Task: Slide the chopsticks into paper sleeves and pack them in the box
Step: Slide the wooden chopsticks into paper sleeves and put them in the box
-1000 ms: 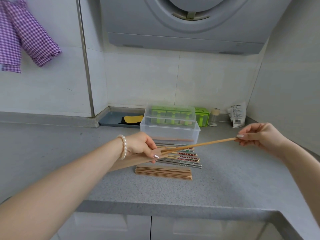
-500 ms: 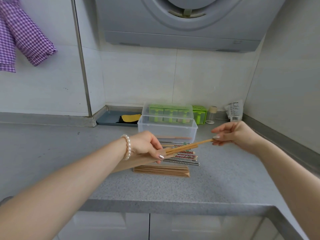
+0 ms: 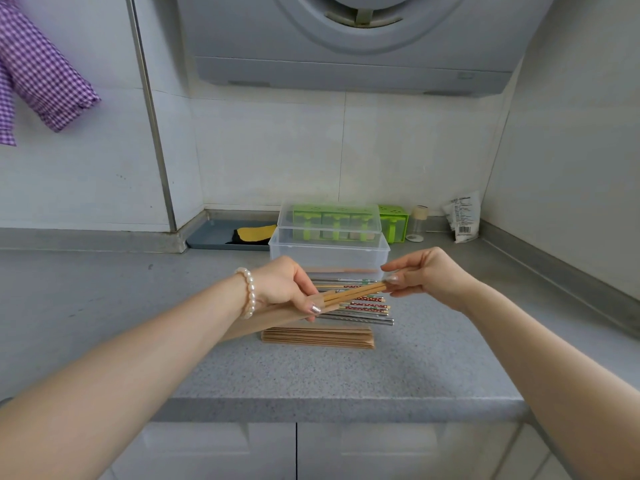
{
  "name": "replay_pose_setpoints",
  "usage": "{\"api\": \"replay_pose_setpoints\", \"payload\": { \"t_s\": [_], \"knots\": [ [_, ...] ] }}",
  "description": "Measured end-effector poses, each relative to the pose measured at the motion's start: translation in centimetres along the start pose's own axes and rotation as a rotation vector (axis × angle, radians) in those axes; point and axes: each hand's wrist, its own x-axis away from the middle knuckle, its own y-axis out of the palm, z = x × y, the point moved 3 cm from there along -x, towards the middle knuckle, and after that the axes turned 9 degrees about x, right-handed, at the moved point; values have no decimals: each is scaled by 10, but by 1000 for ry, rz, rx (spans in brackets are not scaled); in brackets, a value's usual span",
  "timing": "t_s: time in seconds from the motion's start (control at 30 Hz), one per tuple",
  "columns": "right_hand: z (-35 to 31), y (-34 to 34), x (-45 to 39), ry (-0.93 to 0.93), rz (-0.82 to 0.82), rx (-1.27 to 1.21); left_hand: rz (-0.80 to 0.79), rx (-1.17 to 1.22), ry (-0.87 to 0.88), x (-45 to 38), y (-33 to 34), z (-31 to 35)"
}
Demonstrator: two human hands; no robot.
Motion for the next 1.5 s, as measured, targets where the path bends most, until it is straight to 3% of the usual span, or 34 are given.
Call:
{"api": "replay_pose_setpoints", "payload": {
  "t_s": [0.7,1.13,1.33,1.5],
  "knots": [
    [-4,28,-7,150,-76,6,35,-17,-16,-4,2,-6],
    [-9,36,-8,144,-86,-70,1,59,-19,-5,0,-6],
    [-14,12,-7,157,-17,-71,-23,175,-22,-9,-4,1],
    [-6,8,-2,111,32,-128,-14,106,-18,-19,-8,3]
  ]
}}
